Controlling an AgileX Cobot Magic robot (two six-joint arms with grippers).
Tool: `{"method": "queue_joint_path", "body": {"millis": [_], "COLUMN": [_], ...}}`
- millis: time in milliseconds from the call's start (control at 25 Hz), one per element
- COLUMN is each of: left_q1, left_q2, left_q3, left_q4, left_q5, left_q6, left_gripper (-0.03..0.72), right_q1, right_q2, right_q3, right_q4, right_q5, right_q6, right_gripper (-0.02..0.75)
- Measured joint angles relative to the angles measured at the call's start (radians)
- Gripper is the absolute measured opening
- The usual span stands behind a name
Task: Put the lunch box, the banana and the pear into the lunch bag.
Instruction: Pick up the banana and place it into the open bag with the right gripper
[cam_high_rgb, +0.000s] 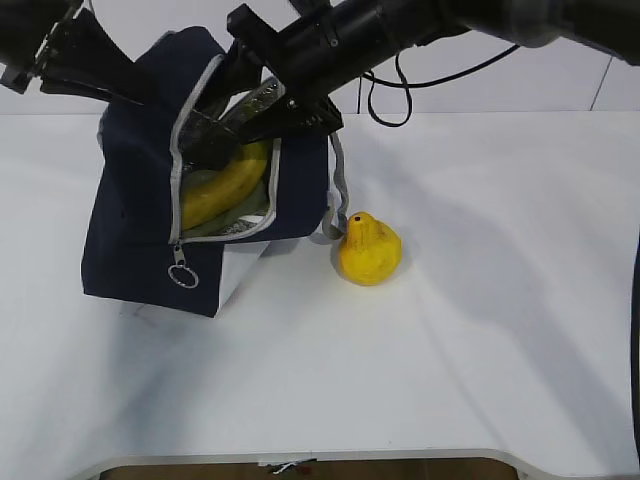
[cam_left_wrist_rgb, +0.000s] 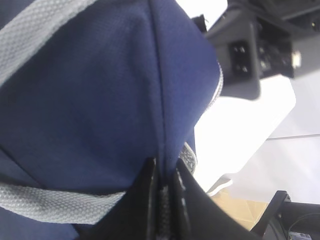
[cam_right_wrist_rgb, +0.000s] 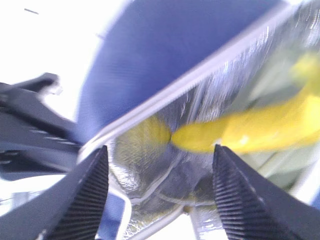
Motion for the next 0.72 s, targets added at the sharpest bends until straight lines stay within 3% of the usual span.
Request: {"method": "queue_joint_path", "body": {"millis": [160,440,720], "left_q1": [0.000,0.000,0.000], "left_q2": [0.000,0.000,0.000], "left_q3": [0.000,0.000,0.000], "left_q4": [0.005,0.070,0.113], "left_q5": [0.000,-0.021,-0.026], "left_q6": [0.000,-0.002,-0.019], "left_gripper": [0.014,0.014,0.014], "right_q1": [-0.011,-0.021,-0.021], "right_q2": [0.000,0.000,-0.040], "right_q3": [-0.077,-0.212,-0.217], "right_q4": [-0.004,-0.074,-0.339], "right_q5": [0.103,0.124,0.140], "right_q6": [-0.012,-0.016,0.082], "right_gripper": [0.519,0.519,0.519]}}
